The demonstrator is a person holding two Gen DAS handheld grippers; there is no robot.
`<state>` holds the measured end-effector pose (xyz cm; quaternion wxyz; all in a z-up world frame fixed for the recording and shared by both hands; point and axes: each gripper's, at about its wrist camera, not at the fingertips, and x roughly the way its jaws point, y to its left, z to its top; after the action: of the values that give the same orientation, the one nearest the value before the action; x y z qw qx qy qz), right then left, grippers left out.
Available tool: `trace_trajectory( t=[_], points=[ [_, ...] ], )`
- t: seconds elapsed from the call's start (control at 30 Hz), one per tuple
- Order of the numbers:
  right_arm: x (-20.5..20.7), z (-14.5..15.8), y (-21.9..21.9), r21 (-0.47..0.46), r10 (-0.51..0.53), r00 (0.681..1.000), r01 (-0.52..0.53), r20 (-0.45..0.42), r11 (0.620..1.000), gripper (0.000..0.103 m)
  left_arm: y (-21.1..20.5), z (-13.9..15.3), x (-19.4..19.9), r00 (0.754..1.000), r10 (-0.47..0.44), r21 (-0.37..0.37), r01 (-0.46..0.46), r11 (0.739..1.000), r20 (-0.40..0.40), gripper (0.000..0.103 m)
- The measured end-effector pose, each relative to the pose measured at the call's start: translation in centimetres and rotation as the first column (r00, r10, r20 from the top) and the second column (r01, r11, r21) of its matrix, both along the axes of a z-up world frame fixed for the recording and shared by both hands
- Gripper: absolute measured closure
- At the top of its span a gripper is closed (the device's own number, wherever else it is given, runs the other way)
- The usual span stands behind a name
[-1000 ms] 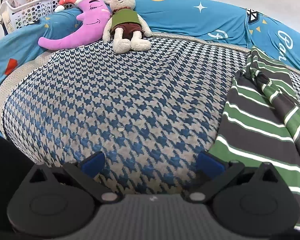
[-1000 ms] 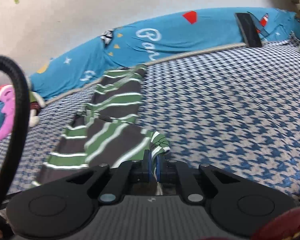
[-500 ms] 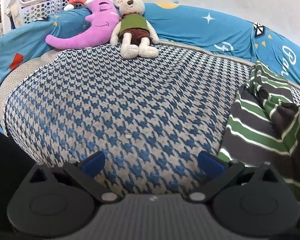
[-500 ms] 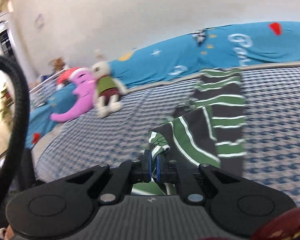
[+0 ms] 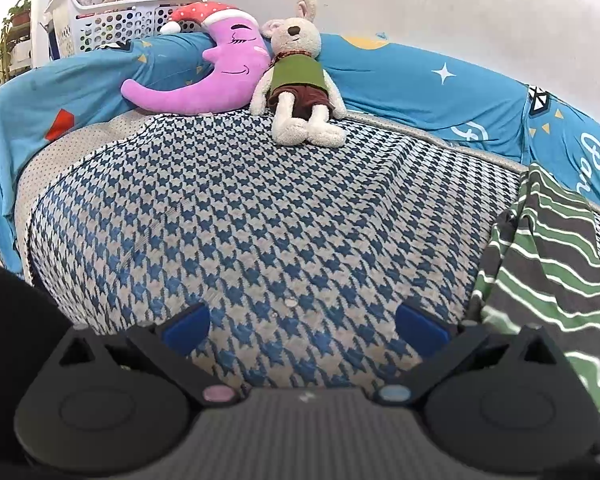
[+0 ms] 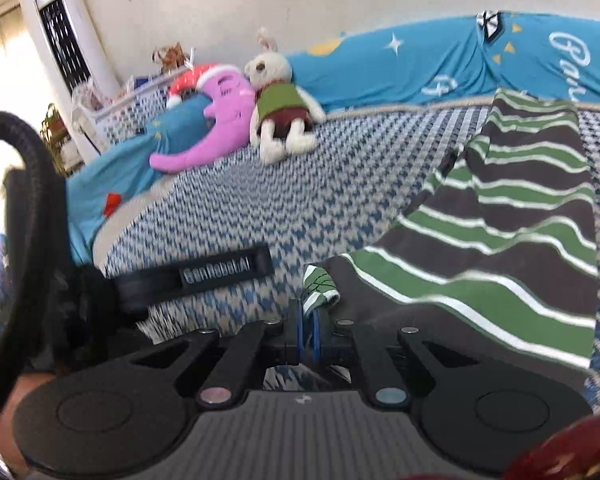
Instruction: Fold clothes
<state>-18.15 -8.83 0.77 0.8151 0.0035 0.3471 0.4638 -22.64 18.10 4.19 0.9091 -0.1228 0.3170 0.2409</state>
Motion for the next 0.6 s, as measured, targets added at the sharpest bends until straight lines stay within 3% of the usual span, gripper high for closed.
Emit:
trace_trajectory(
  t=[0.17,0.33,0.6],
  points=[
    [0.3,-2.0,0.4,-0.063,0.071,0.995,-0.075,-0.073,0.995,0.091,-0.1,0.1,-0.1,1.0,-0.022,-0.016,0.023,1.0,0.015,0.0],
    [-0.4,-2.4,-0.3,-0.083,0.125,0.989,-0.131,-0.077,0.988,0.09,-0.2,0.0,-0.1,0.998,-0.051,-0.036,0.052,0.998,0.029,0.0],
    [0.8,-0.8,-4.8,-0.087,-0.035,0.998,0.029,-0.061,0.996,0.089,-1.5,-0.5,0.5,0.99,-0.139,-0.055,0.139,0.989,0.006,0.0]
  ],
)
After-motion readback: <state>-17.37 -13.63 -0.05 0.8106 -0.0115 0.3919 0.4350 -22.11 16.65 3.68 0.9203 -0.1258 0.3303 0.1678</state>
